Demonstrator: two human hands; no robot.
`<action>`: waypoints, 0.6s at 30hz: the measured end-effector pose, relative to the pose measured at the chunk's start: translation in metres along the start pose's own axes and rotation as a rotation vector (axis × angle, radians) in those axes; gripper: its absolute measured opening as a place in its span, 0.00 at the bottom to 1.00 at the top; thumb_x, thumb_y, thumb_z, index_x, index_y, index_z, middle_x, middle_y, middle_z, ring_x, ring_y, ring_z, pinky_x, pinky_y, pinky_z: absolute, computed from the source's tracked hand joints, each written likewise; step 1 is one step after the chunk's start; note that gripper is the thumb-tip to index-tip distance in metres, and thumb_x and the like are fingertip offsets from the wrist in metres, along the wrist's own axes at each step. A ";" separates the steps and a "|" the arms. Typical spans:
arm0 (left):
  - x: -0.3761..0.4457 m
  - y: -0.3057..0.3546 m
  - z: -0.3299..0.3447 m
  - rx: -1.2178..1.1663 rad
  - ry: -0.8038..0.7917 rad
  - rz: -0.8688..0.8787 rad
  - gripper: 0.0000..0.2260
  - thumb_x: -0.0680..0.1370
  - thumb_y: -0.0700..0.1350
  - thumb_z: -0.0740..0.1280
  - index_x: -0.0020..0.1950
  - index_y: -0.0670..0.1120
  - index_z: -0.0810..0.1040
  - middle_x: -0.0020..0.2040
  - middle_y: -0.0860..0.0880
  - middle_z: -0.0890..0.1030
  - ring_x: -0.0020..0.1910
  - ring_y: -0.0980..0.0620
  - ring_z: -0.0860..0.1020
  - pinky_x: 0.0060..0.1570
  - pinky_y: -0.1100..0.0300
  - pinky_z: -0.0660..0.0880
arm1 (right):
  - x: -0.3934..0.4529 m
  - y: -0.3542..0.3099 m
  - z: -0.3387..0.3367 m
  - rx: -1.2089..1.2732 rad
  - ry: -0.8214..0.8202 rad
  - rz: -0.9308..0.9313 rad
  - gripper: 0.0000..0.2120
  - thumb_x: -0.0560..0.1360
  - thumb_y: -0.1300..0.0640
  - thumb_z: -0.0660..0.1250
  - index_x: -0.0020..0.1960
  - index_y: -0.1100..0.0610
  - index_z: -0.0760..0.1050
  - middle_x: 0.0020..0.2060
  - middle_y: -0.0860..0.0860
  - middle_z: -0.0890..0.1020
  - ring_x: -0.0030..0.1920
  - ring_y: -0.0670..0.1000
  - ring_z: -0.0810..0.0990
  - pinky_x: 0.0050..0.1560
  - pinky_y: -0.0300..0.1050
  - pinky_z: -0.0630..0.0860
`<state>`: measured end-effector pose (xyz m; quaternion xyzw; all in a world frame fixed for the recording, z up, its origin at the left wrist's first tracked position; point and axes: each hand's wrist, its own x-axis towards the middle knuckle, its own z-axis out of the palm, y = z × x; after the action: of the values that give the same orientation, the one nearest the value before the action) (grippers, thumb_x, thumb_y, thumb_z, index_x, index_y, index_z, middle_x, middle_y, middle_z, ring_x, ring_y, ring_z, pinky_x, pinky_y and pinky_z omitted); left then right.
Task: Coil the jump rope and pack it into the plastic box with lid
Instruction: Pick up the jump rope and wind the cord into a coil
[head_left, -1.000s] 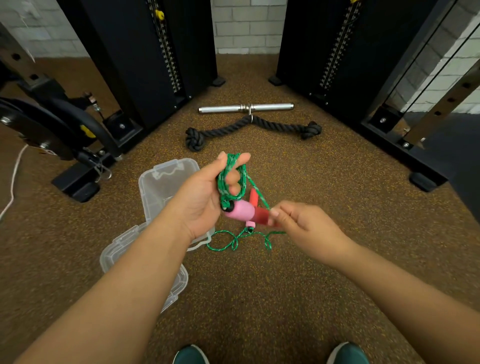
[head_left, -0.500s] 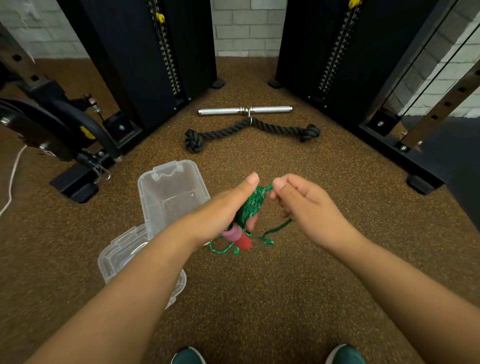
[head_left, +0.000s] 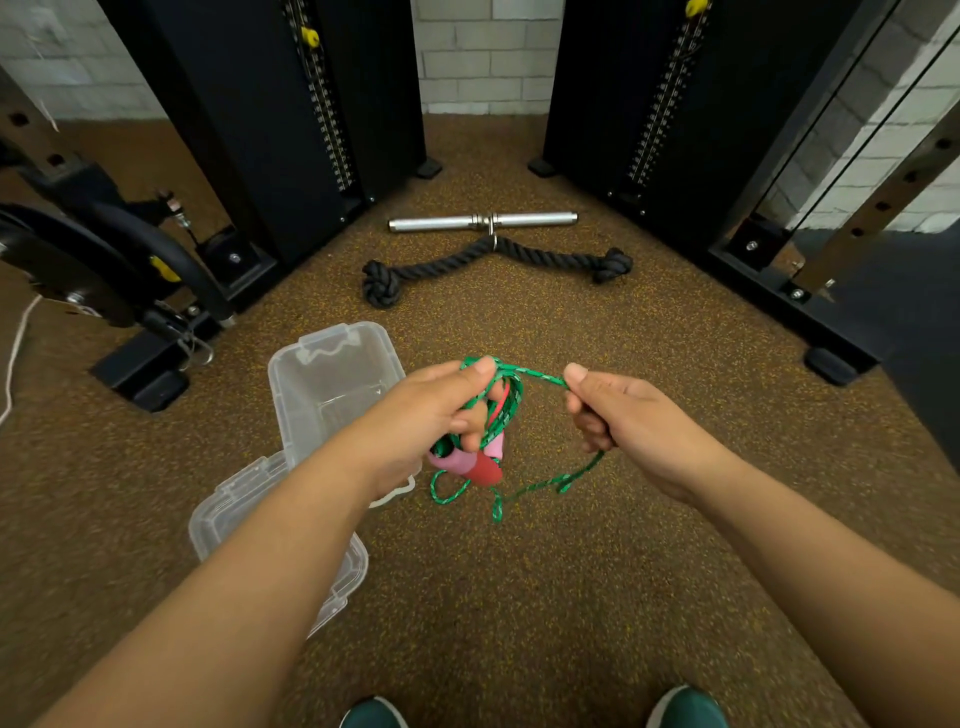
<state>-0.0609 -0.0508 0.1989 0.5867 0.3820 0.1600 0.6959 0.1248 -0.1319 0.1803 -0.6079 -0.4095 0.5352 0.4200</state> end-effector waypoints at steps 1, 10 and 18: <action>0.000 0.001 -0.002 -0.049 0.013 0.000 0.14 0.81 0.50 0.55 0.41 0.44 0.72 0.21 0.55 0.63 0.25 0.53 0.67 0.33 0.61 0.66 | 0.000 0.002 -0.003 -0.013 0.009 0.001 0.17 0.79 0.47 0.57 0.35 0.52 0.74 0.25 0.45 0.66 0.26 0.44 0.64 0.36 0.39 0.68; -0.001 0.011 -0.010 -0.506 0.013 0.014 0.15 0.81 0.50 0.54 0.53 0.42 0.77 0.25 0.54 0.65 0.30 0.54 0.66 0.38 0.62 0.65 | 0.001 0.016 0.002 -0.348 0.101 -0.070 0.12 0.80 0.52 0.57 0.43 0.48 0.78 0.23 0.43 0.69 0.26 0.45 0.63 0.29 0.42 0.63; 0.002 0.007 0.000 -0.605 0.068 0.065 0.18 0.82 0.47 0.54 0.65 0.39 0.73 0.34 0.52 0.76 0.34 0.56 0.71 0.37 0.64 0.72 | -0.022 0.010 0.048 -0.893 -0.083 -0.331 0.11 0.80 0.47 0.51 0.50 0.49 0.70 0.42 0.48 0.80 0.44 0.53 0.79 0.45 0.50 0.75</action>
<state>-0.0584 -0.0477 0.2044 0.3589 0.3211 0.3083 0.8204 0.0757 -0.1528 0.1736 -0.6337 -0.7071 0.2565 0.1807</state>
